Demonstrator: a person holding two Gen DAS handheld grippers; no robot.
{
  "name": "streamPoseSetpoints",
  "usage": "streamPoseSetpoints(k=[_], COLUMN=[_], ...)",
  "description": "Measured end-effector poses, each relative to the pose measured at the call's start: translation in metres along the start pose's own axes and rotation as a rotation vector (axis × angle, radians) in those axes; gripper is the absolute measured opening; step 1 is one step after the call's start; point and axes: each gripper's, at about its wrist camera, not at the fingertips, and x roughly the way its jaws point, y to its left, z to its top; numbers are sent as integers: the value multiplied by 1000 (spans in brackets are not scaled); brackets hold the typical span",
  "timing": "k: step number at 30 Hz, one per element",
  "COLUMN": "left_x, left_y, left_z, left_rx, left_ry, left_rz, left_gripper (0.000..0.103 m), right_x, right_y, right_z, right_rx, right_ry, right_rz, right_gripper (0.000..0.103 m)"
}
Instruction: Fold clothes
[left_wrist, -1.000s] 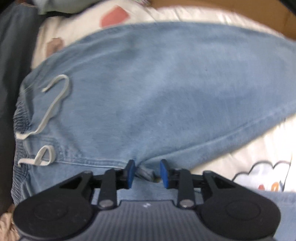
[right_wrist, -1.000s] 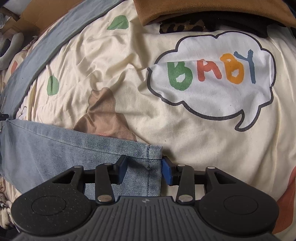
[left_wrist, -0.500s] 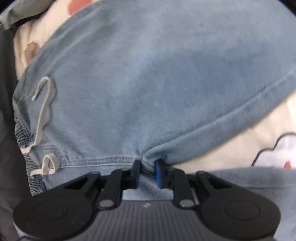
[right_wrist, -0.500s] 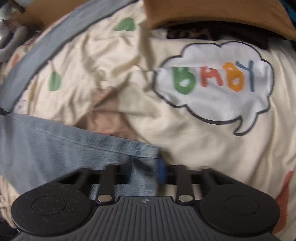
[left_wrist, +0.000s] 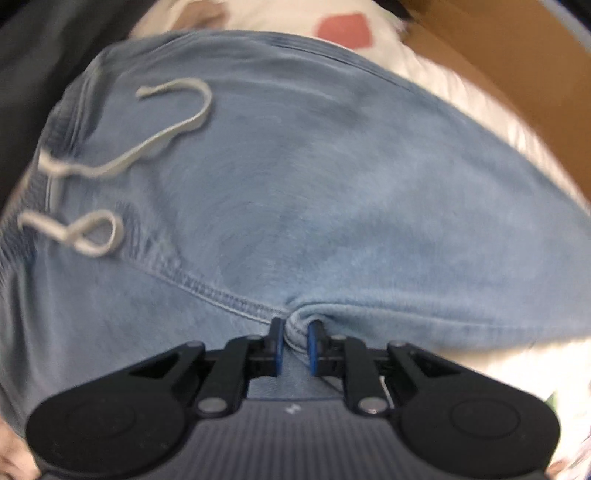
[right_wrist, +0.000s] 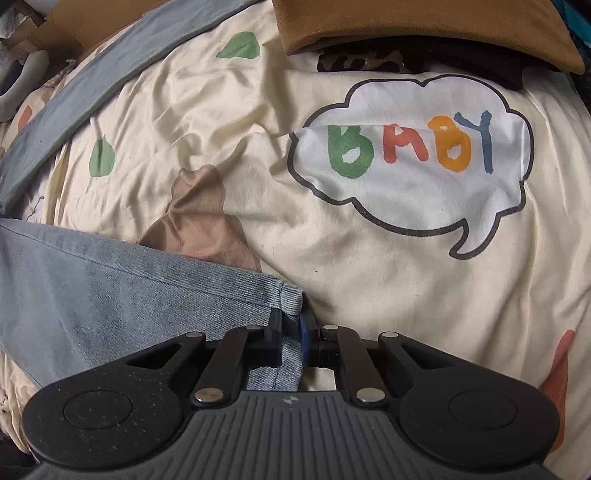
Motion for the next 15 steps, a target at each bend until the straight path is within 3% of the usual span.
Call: streamPoseSetpoints(k=[3, 10, 15], left_x=[1, -22, -12], left_y=[-12, -28, -42], left_z=[1, -1, -7], left_rx=[109, 151, 177], left_ry=[30, 8, -3], left_rz=[33, 2, -9], left_gripper=[17, 15, 14], right_x=[-1, -1, 0], right_y=[-1, -1, -2], right_z=[-2, -2, -3], right_rx=[2, 1, 8], right_ry=[4, 11, 7], right_rz=[1, -3, 3], right_gripper=[6, 6, 6])
